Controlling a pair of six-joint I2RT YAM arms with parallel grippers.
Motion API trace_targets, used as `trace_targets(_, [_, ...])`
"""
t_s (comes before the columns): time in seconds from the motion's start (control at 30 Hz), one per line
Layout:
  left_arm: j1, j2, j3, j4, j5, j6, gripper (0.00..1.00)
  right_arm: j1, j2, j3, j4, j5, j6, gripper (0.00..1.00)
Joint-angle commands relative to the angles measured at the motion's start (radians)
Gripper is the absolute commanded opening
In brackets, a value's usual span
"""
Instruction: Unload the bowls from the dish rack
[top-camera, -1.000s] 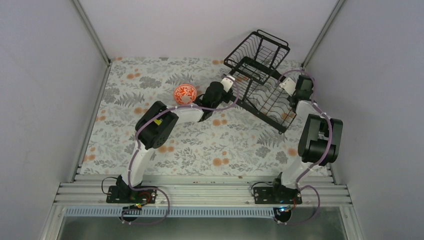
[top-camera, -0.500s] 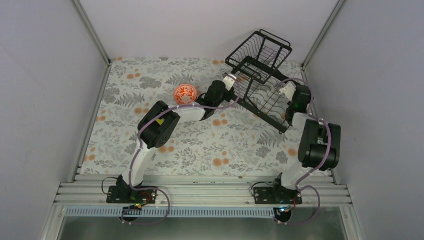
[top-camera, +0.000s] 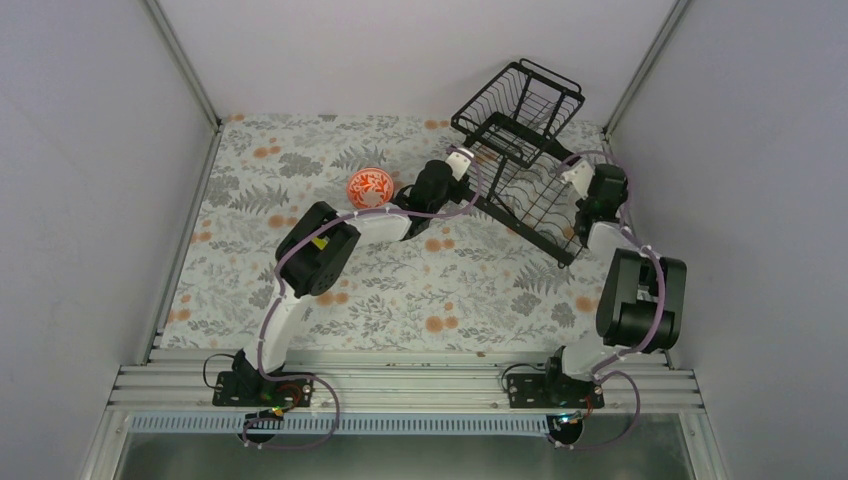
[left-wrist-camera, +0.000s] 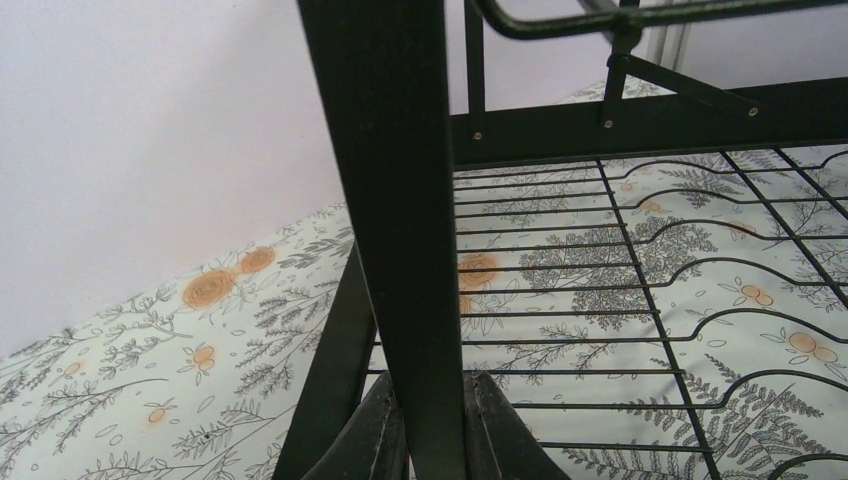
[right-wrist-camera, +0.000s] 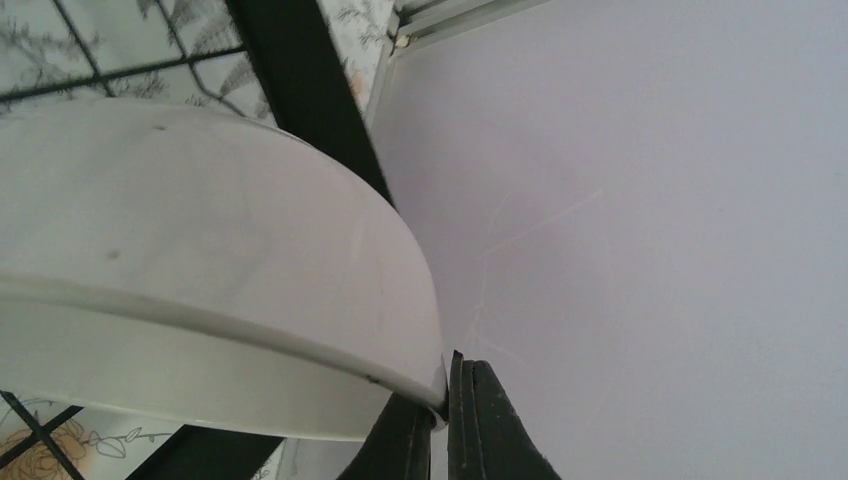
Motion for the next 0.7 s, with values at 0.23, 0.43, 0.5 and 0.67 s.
trace_targets(0.23, [-0.008,-0.009,0.075,0.054,-0.023,0.065,0.30,-0.007,-0.236,0.220,-0.340,-0.091,0.225,0.04])
trace_targets(0.43, [-0.016,-0.026,0.076,0.044,-0.019,0.087,0.60,-0.007,-0.331,0.290,-0.497,-0.138,0.273,0.04])
trace_targets(0.5, [-0.019,-0.038,0.063,0.044,-0.029,0.091,0.80,-0.007,-0.365,0.308,-0.555,-0.166,0.300,0.04])
trace_targets(0.67, [-0.019,-0.128,-0.054,0.113,-0.062,0.130,1.00,-0.005,-0.453,0.328,-0.679,-0.258,0.345,0.04])
